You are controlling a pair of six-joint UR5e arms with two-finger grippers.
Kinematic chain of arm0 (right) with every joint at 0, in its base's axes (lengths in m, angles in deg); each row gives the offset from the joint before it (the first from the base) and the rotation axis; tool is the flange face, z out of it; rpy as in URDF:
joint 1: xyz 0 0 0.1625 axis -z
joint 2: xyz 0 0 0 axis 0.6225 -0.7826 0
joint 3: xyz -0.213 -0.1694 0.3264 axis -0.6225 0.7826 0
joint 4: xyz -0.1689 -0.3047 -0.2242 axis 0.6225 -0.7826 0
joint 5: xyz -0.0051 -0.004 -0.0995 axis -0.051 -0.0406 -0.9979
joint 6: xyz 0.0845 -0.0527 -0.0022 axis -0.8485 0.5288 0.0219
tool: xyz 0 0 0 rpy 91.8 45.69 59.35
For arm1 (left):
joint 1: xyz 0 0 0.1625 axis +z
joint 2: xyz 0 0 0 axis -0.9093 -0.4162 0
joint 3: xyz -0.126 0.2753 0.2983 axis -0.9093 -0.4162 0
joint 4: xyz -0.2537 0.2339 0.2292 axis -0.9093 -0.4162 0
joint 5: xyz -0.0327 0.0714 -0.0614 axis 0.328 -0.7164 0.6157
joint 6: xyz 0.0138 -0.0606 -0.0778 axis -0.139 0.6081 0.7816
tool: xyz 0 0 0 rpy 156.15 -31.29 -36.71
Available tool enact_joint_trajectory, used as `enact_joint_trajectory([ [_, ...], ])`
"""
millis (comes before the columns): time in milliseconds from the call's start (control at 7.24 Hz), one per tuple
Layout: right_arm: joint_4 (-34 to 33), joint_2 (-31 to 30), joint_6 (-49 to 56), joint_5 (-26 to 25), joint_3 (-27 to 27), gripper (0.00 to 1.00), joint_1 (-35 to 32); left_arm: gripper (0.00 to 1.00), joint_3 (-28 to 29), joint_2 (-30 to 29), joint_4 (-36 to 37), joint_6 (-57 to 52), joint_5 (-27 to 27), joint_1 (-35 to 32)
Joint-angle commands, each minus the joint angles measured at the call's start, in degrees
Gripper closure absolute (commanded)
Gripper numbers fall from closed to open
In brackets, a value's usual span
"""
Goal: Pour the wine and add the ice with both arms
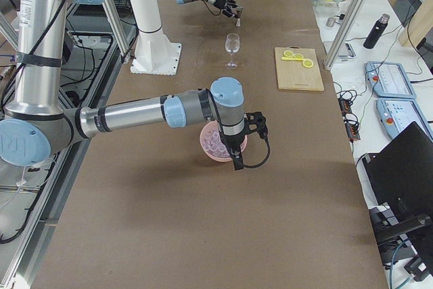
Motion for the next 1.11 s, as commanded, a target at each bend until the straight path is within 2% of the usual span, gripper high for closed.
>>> enact_joint_trajectory([
  [0, 0.0, 0.0, 0.0, -0.05, 0.11, 0.01, 0.0, 0.03, 3.25, -2.49, 0.03, 0.0, 0.11, -0.41],
  [553, 0.0, 0.09, 0.0, 0.04, 0.29, 0.01, 0.0, 0.04, 4.24, -3.47, -0.67, 0.0, 2.56, -1.29],
  [691, 0.0, 0.09, 0.0, -0.05, 0.29, 0.01, 0.0, 0.07, 4.32, -3.47, -0.67, 0.0, 2.57, -1.29],
  [829, 0.0, 0.09, 0.0, -0.05, 0.29, 0.01, 0.0, 0.12, 4.41, -3.39, -0.67, 0.0, 2.57, -1.29],
  [967, 0.0, 0.09, 0.0, -0.05, 0.29, 0.01, 0.0, 0.27, 5.02, -3.38, -0.76, 0.0, 2.65, -1.29],
])
